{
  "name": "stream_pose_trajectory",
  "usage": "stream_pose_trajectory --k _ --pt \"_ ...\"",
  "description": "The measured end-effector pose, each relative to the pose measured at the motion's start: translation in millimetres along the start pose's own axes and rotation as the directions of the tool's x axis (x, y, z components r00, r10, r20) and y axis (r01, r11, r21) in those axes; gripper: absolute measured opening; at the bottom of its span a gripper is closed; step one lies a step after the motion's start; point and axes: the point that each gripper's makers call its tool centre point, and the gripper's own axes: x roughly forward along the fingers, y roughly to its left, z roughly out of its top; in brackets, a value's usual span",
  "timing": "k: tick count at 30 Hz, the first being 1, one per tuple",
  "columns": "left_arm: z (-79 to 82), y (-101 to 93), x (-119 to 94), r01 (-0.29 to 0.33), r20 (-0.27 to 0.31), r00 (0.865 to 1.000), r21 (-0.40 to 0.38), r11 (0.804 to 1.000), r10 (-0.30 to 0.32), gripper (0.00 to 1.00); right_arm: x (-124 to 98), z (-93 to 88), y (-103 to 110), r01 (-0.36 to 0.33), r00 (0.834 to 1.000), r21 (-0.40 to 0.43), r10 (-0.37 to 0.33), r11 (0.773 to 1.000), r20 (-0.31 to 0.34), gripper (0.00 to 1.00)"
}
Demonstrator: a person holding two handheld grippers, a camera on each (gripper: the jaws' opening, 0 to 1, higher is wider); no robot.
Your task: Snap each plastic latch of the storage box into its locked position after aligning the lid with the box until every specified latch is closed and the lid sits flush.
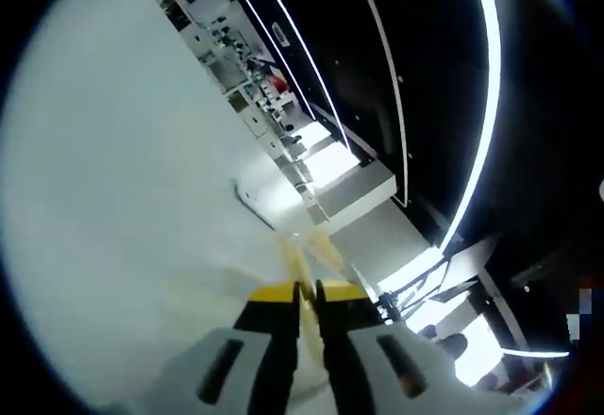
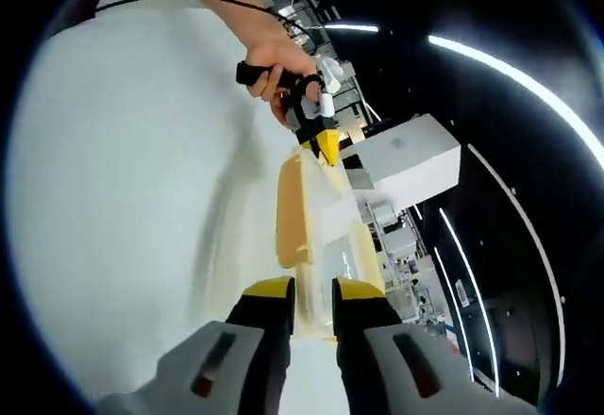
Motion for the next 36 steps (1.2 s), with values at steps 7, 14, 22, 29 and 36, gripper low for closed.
stream_pose_trajectory --k 7,14,22,29,36 --pt "-2.4 -1.8 -0.5 -0.002 0.003 1.000 -0.013 1.000 0.002 0.06 -2.6 -0.4 -1.2 -0.045 0.999 0.122 0.045 0.991 0.006 0.18" --pt "0.5 0.4 0.1 -0.001 0.008 1.000 -0.027 1.000 0.001 0.06 -1.9 -1.7 -1.8 -0.084 0.996 0.233 0.080 0.969 0.026 0.21" --pt "1.7 1.6 0.2 -0.003 0.008 1.000 -0.029 1.000 0.003 0.06 -1.8 -2.7 -2.3 -0.147 0.989 0.354 0.131 0.924 0.069 0.25" --pt "-0.1 0.2 -0.8 -0.002 0.010 1.000 -0.034 0.999 0.003 0.06 -2.6 -0.4 -4.4 -0.215 0.976 0.477 0.173 0.852 0.131 0.26" --pt "1.4 1.0 -1.2 -0.001 0.011 1.000 -0.038 0.999 0.001 0.06 -3.5 -3.3 -6.4 -0.218 0.975 0.509 0.169 0.833 0.141 0.28"
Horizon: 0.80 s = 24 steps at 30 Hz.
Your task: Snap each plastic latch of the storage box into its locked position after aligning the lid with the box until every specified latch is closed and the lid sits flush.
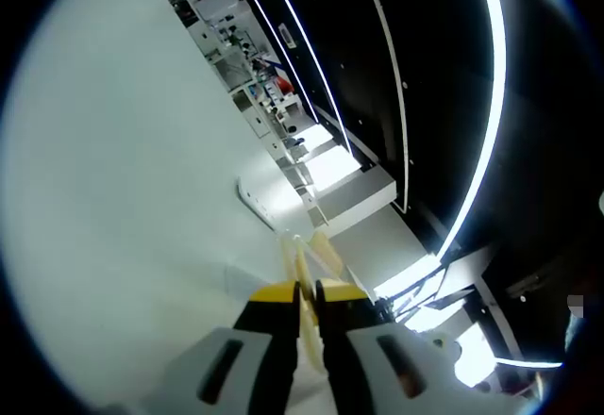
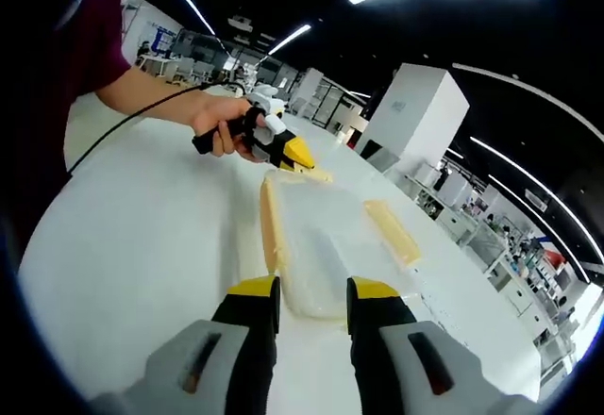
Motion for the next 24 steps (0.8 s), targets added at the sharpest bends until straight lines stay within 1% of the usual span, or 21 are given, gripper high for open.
stream_pose_trajectory --k 9,16,19,24 --pt "-3.1 -3.5 -0.9 -0.002 -0.004 1.000 0.005 1.000 0.002 0.06 -1.4 -1.2 -3.2 0.001 1.000 0.024 -0.002 1.000 0.004 0.27" --pt "0.9 -2.1 1.4 -0.010 -0.007 1.000 0.021 1.000 0.010 0.07 -4.3 -3.1 -7.8 0.007 1.000 0.049 -0.007 0.999 0.007 0.26" --pt "0.5 -1.9 2.2 -0.013 -0.009 1.000 0.024 1.000 0.013 0.07 -7.3 -2.0 -10.9 0.011 1.000 0.070 -0.012 0.998 0.018 0.25" --pt "0.4 -2.0 2.8 -0.017 -0.013 1.000 0.032 0.999 0.018 0.07 -7.8 -5.7 -11.4 0.012 1.000 0.083 -0.013 0.996 0.011 0.25"
